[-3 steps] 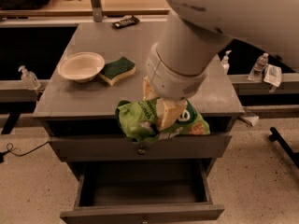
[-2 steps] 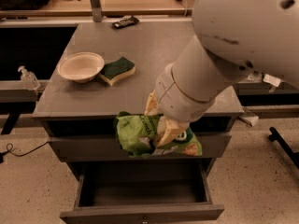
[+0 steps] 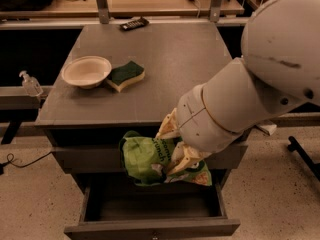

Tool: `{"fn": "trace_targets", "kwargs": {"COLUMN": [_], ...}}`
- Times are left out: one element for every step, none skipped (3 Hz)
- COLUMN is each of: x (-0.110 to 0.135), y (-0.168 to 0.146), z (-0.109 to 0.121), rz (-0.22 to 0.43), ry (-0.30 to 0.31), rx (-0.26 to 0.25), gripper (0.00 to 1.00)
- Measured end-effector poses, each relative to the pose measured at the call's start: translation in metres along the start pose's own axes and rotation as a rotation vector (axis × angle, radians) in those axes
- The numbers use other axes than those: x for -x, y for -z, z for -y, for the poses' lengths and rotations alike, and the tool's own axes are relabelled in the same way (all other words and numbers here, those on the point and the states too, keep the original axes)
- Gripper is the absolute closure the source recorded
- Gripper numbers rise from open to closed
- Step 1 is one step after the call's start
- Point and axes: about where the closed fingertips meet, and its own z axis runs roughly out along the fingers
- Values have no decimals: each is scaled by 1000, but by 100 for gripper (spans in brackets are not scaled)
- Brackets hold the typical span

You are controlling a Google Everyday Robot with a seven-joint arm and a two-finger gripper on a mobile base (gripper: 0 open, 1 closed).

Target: Place green rice chip bag into middle drawer

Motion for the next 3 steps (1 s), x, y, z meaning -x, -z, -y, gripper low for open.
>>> {"fn": "trace_targets", "kwargs": {"x": [-6, -21, -32], "y": [-14, -69, -122], "z": [0, -6, -5], "rz": [62, 218, 348], "ry": [-21, -90, -157], "rx": [-38, -93, -137], "gripper": [100, 100, 100]}}
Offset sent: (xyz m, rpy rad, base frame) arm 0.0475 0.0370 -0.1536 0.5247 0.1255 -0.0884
